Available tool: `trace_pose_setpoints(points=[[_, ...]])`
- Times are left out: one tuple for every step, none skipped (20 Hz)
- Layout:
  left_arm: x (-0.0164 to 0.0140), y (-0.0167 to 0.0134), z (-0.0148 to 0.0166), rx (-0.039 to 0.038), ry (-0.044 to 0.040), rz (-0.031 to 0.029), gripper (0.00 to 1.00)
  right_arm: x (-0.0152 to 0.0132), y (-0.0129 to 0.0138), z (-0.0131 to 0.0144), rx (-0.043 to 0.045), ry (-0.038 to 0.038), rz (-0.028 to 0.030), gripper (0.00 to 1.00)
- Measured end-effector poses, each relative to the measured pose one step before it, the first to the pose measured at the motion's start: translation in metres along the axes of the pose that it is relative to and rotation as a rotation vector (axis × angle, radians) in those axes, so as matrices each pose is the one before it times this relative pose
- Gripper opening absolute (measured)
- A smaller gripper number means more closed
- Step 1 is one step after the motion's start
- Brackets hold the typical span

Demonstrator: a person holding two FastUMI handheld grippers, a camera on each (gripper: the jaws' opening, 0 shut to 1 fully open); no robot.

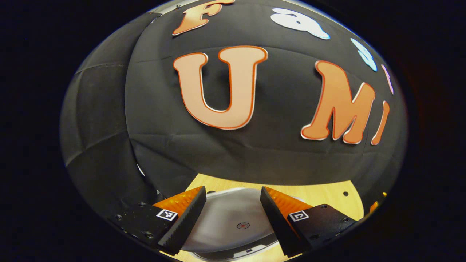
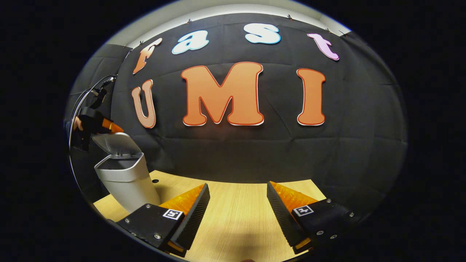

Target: Press the lid of the desktop garbage bin to open it, pick up the crumpled paper on the desktop and throw it into the bin, then pick up the pop can on the desktop and drop it into the bin, and finally close the garbage bin lid.

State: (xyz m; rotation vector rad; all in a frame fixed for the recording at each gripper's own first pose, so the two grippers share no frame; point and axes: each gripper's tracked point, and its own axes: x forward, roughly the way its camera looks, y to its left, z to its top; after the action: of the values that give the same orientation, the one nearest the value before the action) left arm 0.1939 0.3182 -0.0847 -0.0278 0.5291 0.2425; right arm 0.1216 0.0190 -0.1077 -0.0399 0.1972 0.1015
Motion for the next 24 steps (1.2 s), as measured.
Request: trace_pose_setpoints(points=[[-0.00272,-0.00235,-0.01286,0.00779,0.01277,0.00511,0.94,0.00156,-0.00087,0.00044,-0.00042,-0.00203,0.00040,0.94],[-0.00160,-0.00150,-0.01082,0.00011,0.00539,0.01009,0.95,0.00089,0.00056,0.00003,0.00134,-0.00110,0.00355,0.94],[-0.00312,-0.00118,-0.01140,0.00336,0.00458,0.00207,0.95,-0.00032,-0.00128,-0.00173,-0.00061,0.00078,0.00097,0.94],[-0.00097,-0.00049,-0.00708,-0.00272,-0.00260,0.00799,0.94,0.00039,0.00054,-0.00097,-0.00064,0.00405,0.00418,0.94],[-0.00161,-0.00215,-0.00834,-0.00748,0.00961,0.00106,0.95,0.00173,-0.00129,-0.00063,-0.00066,0.00125,-0.00230,0.94],[-0.00191,-0.00197,-0.00636,-0.00748,0.00559,-0.00185,0.94,0.00091,0.00137,0.00015,0.00275,0.00127,0.00463,0.94],[0.00020,-0.00096,-0.00545,-0.01032,0.00970,-0.00088,0.95,0.00055,0.00014,-0.00056,0.00201,0.00146,0.00051,0.94],[-0.00078,-0.00011,-0.00590,-0.00704,0.01101,-0.00166,0.94,0.00006,-0.00039,0.00087,0.00080,-0.00371,0.00223,0.94],[-0.00124,-0.00097,-0.00530,0.00333,0.01117,0.00018,0.95,0.00066,0.00097,0.00121,0.00043,-0.00310,0.00364,0.94],[-0.00118,-0.00085,-0.00511,0.00866,0.01170,0.00077,0.95,0.00006,-0.00160,0.00035,-0.00140,-0.00206,0.00016,0.94],[0.00298,0.00040,-0.00382,0.00777,0.00632,0.00485,0.95,0.00026,0.00023,-0.00090,-0.00043,0.00248,0.00281,0.94],[0.00158,-0.00042,-0.00880,0.01178,0.04196,0.00734,0.96,0.00042,-0.00102,-0.00031,-0.00045,0.00199,-0.00267,0.94],[-0.00342,0.00055,-0.00531,0.01806,0.01928,0.00054,0.96,0.00033,-0.00059,-0.00088,0.00144,0.00169,0.00225,0.94],[-0.00063,-0.00088,0.00167,0.00043,-0.00407,0.00522,0.96,0.00033,-0.00018,-0.00027,-0.00003,0.00050,-0.00117,0.94],[0.00071,-0.00090,-0.00037,-0.00570,0.00525,0.00291,0.97,0.00072,0.00066,0.00051,-0.00016,0.00008,0.00250,0.94],[0.00003,-0.00007,-0.00067,-0.01181,-0.00169,0.00088,0.98,-0.00024,0.00103,-0.00022,-0.00017,0.00128,0.00247,0.94],[-0.00026,0.00385,-0.00145,-0.01673,-0.00496,0.00247,0.98,0.00055,-0.00041,-0.00068,-0.00102,0.00127,-0.00067,0.94],[0.00067,-0.00010,-0.00162,-0.00932,-0.00456,0.00513,0.98,-0.00076,0.00146,-0.00075,0.00071,0.00064,0.00389,0.94],[-0.00084,0.00069,0.00080,0.01308,-0.00962,0.00596,0.98,-0.00073,0.00152,0.00023,-0.00153,-0.00115,0.00074,0.94],[-0.00065,-0.00040,0.00069,0.01692,-0.00597,0.00816,0.99,0.00024,0.00193,0.00039,-0.00303,-0.00005,0.00737,0.94],[0.00139,-0.00213,-0.00219,0.01243,0.00340,0.00949,0.98,-0.00111,0.00077,-0.00163,-0.00357,0.00173,0.00104,0.94],[0.00042,-0.00210,-0.00139,-0.00235,-0.00112,0.00847,0.98,-0.00067,0.00068,0.00057,-0.00159,-0.00218,0.00155,0.94],[0.00072,0.00214,0.00130,0.00129,-0.01132,0.00546,0.99,-0.00057,0.00204,0.00035,0.00249,-0.00116,0.00375,0.94],[-0.00052,0.00010,-0.00019,-0.00562,-0.00193,0.00385,0.98,-0.00075,0.00069,-0.00033,0.00234,-0.00123,0.00126,0.94]])
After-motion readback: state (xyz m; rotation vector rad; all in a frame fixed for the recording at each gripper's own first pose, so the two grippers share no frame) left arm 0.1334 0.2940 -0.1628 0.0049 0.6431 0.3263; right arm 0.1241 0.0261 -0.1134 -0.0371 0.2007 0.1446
